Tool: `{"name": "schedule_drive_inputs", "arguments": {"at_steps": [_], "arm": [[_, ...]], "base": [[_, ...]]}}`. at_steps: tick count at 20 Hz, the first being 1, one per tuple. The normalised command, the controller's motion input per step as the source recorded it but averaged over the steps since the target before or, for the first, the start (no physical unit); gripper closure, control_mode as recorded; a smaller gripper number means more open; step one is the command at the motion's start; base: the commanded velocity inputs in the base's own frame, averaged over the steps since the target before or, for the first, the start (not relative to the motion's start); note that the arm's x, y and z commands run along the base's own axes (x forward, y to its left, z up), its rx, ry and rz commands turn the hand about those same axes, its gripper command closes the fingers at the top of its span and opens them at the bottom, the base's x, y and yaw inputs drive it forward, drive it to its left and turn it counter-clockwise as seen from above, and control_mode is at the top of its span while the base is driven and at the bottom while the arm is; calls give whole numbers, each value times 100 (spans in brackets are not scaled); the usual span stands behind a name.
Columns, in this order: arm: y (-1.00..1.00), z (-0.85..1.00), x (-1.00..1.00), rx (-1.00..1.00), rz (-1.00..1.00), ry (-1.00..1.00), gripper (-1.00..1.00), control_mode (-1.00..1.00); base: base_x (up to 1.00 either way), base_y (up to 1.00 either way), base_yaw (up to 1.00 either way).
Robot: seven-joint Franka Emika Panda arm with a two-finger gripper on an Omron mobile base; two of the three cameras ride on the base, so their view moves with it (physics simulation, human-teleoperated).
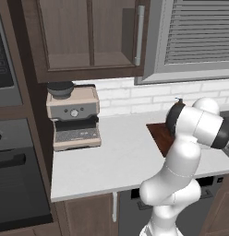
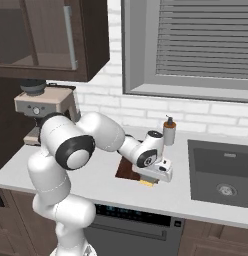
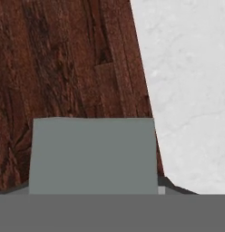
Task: Pick up the sponge from the counter and clean the cutting board by briefly scrubbing or pressing down on the cutting board. Once finished, release the sponge.
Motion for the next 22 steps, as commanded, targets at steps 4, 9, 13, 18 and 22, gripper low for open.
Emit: {"name": "schedule_drive_inputs", "arguments": {"at_steps": [4, 9, 13, 18, 22], "arm": [[-7, -14, 6, 0, 0, -5, 100, -100], [-16, -10, 21, 0, 0, -7, 100, -100], [-10, -2, 49, 0, 0, -7, 100, -100], [-2, 0, 54, 0, 0, -6, 100, -100], [0, -1, 56, 0, 0, -6, 100, -100]], "base": [[0, 0, 0], [0, 0, 0], [0, 0, 0], [0, 0, 0], [0, 0, 0]]}}
